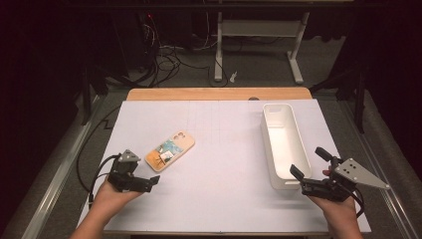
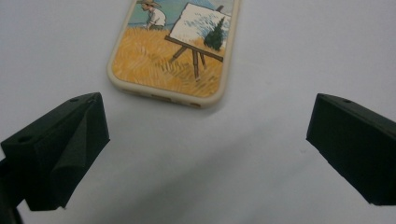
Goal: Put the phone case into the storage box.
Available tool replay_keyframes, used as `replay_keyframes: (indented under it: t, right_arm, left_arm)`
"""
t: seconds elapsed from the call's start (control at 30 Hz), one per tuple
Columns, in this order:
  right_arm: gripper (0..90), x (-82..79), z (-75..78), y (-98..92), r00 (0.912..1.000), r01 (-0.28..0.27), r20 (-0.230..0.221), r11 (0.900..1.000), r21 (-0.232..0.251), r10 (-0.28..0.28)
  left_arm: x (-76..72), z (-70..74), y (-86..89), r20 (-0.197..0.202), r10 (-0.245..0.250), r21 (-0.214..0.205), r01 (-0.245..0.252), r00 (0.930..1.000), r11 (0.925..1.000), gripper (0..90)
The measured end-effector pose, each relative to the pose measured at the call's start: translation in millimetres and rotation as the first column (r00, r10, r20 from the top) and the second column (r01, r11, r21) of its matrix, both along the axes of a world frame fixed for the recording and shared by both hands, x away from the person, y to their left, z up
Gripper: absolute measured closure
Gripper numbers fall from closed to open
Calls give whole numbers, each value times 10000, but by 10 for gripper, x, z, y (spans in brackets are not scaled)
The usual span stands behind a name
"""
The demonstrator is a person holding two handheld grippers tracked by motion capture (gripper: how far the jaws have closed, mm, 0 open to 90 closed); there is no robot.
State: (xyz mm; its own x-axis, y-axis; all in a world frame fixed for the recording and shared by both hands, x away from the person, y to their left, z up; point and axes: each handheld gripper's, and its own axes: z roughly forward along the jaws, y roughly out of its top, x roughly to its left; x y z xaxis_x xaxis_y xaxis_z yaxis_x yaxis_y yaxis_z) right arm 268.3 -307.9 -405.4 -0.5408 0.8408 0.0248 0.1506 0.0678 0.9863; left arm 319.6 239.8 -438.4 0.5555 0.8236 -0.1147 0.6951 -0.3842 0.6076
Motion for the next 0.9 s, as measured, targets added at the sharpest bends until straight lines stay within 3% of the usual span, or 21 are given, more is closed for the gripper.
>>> replay_keyframes:
  t: [0.4,0.73,0.9]
  right_arm:
    - [1,-7,-1,-1,10000,-16,5,10000,-3,16]
    - [1,-5,-2,-12,10000,-14,13,10000,58,14]
    - [1,-7,-2,-11,10000,-40,14,10000,60,40]
  left_arm:
    - [383,149,-99,-364,-207,918,240,9991,9955,1]
    - [666,206,-163,-588,-486,1147,551,9971,9919,1]
    - [791,266,-211,-502,-480,1382,545,9976,9889,1]
